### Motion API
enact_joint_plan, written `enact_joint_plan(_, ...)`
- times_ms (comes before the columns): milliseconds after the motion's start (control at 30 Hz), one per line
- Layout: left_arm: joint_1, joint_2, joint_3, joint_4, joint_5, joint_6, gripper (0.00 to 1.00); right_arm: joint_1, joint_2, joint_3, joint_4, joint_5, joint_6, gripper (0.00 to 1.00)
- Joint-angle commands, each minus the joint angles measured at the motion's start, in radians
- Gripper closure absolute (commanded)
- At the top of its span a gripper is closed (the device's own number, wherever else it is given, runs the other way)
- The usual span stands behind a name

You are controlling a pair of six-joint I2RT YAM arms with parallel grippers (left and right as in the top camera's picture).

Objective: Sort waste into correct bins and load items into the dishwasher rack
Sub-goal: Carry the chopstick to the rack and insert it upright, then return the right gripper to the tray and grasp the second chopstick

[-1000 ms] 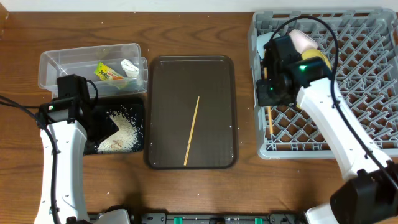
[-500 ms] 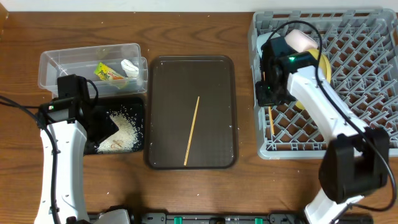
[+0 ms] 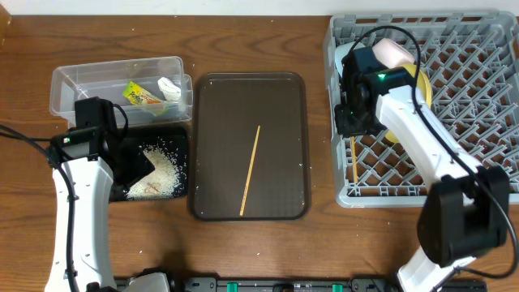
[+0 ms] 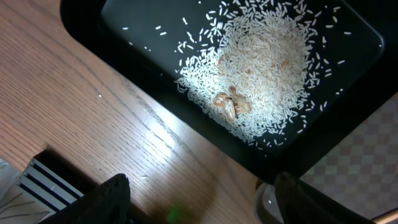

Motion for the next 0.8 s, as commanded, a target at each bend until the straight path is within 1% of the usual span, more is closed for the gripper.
enact_joint_plan(0, 0.005, -0.007, -0.001, -0.005, -0.001, -0.005, 0.23, 0.013, -0.116, 0.013, 0.036, -0.035, -0.005, 0.7)
enact_joint_plan(67, 0.005, -0.007, -0.001, -0.005, -0.001, -0.005, 0.23, 0.029, -0.149, 0.013, 0.076, -0.092, -0.006, 0.67)
enact_joint_plan(100, 0.005, -0.007, -0.001, -0.005, -0.001, -0.005, 0.23, 0.041, -0.163, 0.013, 0.103, -0.131, -0.006, 0.62)
enact_joint_plan(133, 0.005, -0.007, -0.001, -0.004, -0.001, -0.005, 0.23, 0.055, -0.17, 0.013, 0.129, -0.168, -0.005, 0.59)
enact_joint_plan(267, 0.005, -0.007, -0.001, -0.004, -0.001, -0.005, 0.23, 0.138, -0.163, 0.013, 0.208, -0.261, 0.002, 0.57)
enact_joint_plan(367, 0.005, -0.007, -0.001, -0.005, -0.001, -0.005, 0.23, 0.224, -0.133, 0.013, 0.241, -0.258, 0.043, 0.53)
enact_joint_plan(600, 0.005, -0.007, -0.001, -0.005, -0.001, -0.005, 0.23, 0.419, 0.003, 0.013, 0.267, -0.202, 0.231, 0.51)
enact_joint_plan(633, 0.005, -0.007, -0.001, -0.004, -0.001, -0.005, 0.23, 0.462, 0.05, 0.013, 0.275, -0.2, 0.263, 0.51)
enact_joint_plan(767, 0.005, -0.007, -0.001, -0.005, -0.001, -0.005, 0.23, 0.519, 0.13, 0.013, 0.275, -0.144, 0.324, 0.51)
